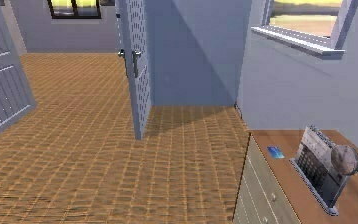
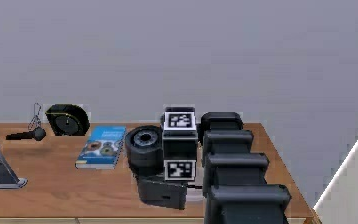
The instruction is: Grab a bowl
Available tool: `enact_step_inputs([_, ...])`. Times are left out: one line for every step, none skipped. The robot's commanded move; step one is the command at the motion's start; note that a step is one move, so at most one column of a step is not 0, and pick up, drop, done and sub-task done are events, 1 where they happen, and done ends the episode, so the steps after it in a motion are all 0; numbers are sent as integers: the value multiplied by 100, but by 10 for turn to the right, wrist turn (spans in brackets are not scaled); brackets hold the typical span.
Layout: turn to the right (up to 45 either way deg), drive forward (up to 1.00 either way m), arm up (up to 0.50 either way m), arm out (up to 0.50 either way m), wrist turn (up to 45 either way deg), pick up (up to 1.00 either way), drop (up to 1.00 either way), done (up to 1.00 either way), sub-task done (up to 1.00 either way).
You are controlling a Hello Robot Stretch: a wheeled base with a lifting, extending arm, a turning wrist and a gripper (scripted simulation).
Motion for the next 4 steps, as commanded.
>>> enact_step_inputs([0, 0, -20, 0, 0, 0, 0, 0, 0])
enact_step_inputs([0, 0, 0, 0, 0, 100, 0, 0, 0])
enact_step_inputs([0, 0, 10, 0, 0, 0, 0, 0, 0])
enact_step_inputs([0, 0, 0, 0, 0, 0, 0, 100, 0])
